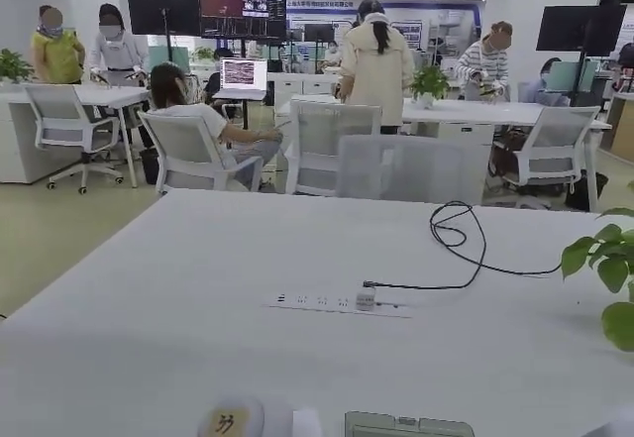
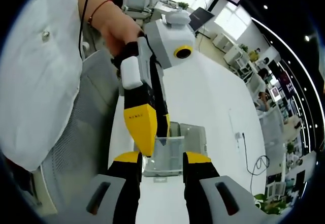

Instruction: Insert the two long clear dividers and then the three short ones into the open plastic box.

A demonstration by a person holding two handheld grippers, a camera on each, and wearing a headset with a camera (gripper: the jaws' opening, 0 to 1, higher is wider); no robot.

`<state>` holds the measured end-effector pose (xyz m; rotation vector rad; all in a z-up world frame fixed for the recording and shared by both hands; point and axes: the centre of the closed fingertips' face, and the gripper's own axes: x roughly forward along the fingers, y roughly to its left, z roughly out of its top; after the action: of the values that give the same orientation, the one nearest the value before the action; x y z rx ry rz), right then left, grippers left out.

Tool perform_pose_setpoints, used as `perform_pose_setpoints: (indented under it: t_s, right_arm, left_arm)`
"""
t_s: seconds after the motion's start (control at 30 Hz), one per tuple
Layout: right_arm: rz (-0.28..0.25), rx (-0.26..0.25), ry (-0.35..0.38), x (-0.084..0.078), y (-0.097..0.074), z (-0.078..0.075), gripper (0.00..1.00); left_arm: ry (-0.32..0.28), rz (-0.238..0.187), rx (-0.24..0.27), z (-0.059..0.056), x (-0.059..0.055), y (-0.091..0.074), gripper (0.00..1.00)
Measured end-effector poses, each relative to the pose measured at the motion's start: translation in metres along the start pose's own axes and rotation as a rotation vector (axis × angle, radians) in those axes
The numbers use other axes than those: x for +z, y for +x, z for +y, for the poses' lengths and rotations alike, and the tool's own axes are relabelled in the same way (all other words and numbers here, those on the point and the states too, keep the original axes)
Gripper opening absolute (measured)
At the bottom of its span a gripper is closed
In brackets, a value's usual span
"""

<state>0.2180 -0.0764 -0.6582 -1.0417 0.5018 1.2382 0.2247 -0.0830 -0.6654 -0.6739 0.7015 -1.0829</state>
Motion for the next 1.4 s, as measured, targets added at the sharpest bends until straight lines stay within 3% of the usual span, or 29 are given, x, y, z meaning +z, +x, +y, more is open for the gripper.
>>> perform_pose_setpoints:
  t_s: [0.13,0.63,0.9,1.1,1.2,1.27,1.33,1.4]
  right_arm:
    - [0.005,-0.001,-0.006,0.003,0.0,0.002,0.33]
    - [0.033,-0.002,-0.025,0.001,-0.001,0.004,0.33]
    - [0.033,0.003,-0.034,0.001,0.0,0.006,0.33]
    - [0.028,-0.005,-0.045,0.003,0.0,0.003,0.35]
    - [-0.005,0.006,-0.016,0.009,-0.005,0.0,0.34]
    - [-0.028,0.028,0.01,0.01,-0.012,-0.004,0.37]
    - [-0.085,0.049,0.077,0.015,-0.02,-0.009,0.35]
    - [-0.142,0.145,0.161,0.018,-0.03,-0.008,0.32]
  left_arm:
    - [-0.015,0.019,-0.002,-0.002,-0.004,0.002,0.2]
    - [-0.001,0.043,-0.03,-0.012,-0.01,0.005,0.0]
    - [0.007,0.037,-0.028,-0.013,-0.011,0.004,0.0]
    - [-0.023,0.016,-0.022,-0.01,-0.009,0.003,0.0]
    - [0.021,0.03,-0.021,-0.01,-0.011,0.002,0.0]
    - [0.094,0.049,-0.012,-0.009,-0.011,0.001,0.0]
    - [0.184,0.073,-0.021,-0.012,-0.012,-0.001,0.0]
    - [0.31,0.105,-0.04,-0.016,-0.016,-0.003,0.0]
